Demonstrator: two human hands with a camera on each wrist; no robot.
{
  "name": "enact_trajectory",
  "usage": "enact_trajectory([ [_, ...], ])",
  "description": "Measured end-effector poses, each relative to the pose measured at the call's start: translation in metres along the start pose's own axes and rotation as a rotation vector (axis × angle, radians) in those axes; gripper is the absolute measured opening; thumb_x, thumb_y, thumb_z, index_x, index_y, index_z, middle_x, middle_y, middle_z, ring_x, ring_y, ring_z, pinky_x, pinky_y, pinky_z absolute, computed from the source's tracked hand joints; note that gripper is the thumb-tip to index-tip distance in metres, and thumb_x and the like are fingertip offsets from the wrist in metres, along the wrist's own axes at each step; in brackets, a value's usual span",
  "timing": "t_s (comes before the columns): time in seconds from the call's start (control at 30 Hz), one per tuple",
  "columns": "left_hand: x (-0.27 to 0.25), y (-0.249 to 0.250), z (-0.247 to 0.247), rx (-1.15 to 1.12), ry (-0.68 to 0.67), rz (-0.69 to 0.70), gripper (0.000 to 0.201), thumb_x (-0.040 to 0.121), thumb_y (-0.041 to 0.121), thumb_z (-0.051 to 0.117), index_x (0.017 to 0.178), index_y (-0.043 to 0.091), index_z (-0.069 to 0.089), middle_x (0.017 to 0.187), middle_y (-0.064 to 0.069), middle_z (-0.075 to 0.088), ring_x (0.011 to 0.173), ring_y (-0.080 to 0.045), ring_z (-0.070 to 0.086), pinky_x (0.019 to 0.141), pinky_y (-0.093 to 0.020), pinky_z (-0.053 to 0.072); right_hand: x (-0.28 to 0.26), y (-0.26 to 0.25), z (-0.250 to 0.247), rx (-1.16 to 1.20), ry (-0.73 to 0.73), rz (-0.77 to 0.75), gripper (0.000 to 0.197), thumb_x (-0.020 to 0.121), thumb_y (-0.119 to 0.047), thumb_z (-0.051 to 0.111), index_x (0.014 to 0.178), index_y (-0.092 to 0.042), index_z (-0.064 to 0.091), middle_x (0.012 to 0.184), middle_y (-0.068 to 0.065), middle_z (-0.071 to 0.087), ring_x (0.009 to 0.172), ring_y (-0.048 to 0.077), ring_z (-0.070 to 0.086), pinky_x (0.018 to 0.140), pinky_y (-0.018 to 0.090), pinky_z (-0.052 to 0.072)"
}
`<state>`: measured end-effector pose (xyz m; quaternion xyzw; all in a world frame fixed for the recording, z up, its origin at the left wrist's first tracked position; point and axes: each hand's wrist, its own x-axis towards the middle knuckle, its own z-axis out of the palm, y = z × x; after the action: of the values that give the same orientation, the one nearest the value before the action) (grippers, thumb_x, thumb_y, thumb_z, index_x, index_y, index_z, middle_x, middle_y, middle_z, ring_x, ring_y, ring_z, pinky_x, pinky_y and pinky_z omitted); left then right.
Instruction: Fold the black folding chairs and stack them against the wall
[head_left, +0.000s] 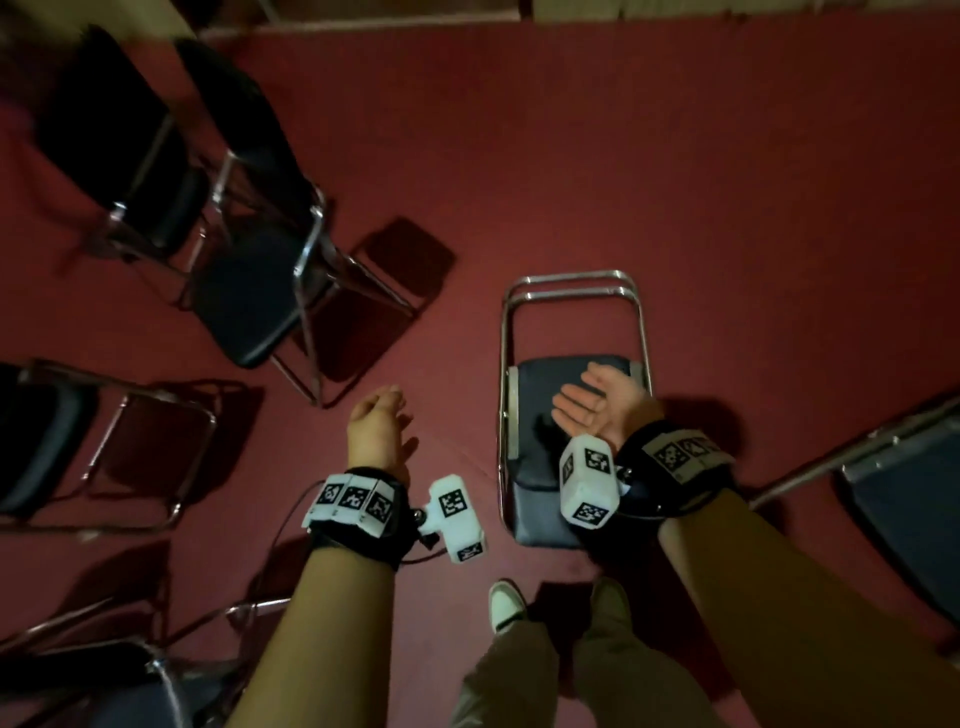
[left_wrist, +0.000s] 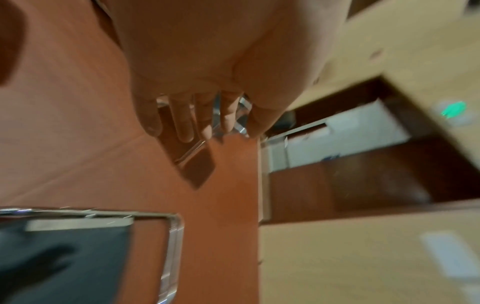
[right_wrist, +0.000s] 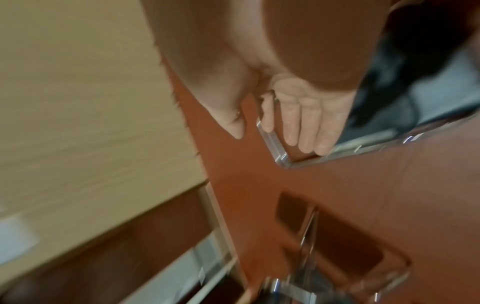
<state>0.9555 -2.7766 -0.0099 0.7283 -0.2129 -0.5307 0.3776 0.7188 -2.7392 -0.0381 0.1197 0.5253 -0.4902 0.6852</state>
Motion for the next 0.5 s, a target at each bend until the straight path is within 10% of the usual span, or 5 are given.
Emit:
enact_trajectory([
  [0.1,-0.032,0.047,-0.028,-0.089,0.010,0.064,0.007,0.099,0.022,0.054,0.104,0.023,0.058,0.109,-0.002,0.063,0.102,-0.021,0.058,0.094,-0.044,0.043,-0.047,-0.021,0.047,-0.063,-0.039,-0.033,0.032,0.102,-0.028,0.048,0.128,-0.010,0.046,0.097,0.011,0.056,0.115,0.031,0.056,0.091,0.042,0.049],
  [0.27,-0.059,0.106,-0.077,-0.225,0.063,0.179,0.005,0.099,0.022,0.054,0.099,0.022,0.059,0.102,-0.003,0.062,0.087,-0.017,0.059,0.076,-0.033,0.043,-0.093,-0.037,0.114,-0.139,-0.156,-0.100,0.020,0.101,-0.029,0.049,0.086,-0.015,0.049,0.064,0.009,0.062,0.061,0.021,0.065,0.080,0.041,0.052],
  [0.5,-0.037,0.144,-0.145,-0.349,0.133,0.223,0.034,0.098,0.023,0.055,0.130,0.011,0.059,0.125,-0.010,0.067,0.106,-0.020,0.064,0.072,-0.033,0.044,-0.108,-0.024,0.207,-0.274,-0.243,-0.103,0.017,0.098,-0.026,0.054,0.090,-0.012,0.053,0.099,0.015,0.061,0.088,0.030,0.061,0.076,0.043,0.052],
])
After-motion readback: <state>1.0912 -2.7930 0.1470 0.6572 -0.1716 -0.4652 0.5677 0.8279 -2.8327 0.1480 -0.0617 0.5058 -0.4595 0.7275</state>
